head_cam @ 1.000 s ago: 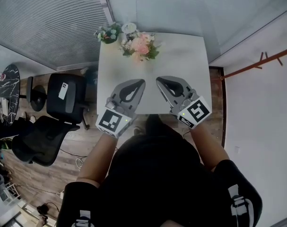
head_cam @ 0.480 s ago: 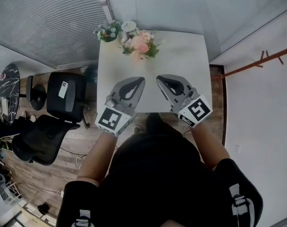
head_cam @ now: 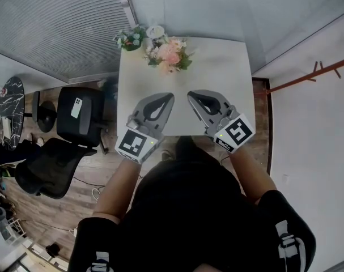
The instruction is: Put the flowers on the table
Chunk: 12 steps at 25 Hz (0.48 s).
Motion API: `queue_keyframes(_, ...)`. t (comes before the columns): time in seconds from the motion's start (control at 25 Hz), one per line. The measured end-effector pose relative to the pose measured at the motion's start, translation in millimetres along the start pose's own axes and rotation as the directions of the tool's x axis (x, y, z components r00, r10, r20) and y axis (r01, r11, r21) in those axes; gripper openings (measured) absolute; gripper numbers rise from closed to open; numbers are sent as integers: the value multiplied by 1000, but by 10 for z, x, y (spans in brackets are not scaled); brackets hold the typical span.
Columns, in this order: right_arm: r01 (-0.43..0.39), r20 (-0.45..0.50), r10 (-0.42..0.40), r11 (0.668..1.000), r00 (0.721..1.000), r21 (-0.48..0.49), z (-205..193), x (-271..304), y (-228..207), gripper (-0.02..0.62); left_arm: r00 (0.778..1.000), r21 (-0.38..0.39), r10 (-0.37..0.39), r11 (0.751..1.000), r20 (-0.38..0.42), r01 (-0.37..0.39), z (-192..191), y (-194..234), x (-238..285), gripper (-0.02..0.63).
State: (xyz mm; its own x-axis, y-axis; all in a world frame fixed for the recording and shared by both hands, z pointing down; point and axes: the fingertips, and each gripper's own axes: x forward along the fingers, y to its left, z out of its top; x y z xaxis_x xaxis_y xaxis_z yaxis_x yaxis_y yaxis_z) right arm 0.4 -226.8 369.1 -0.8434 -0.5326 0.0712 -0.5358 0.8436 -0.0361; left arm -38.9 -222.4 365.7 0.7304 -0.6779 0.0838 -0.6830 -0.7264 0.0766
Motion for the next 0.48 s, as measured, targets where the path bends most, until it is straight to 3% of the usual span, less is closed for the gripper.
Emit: queue_keyframes(0.48,2,-9,-2,1000,1000,4,-59,67,-5,20,1000,4,1,1000,-6,-1,8,65,-5,12)
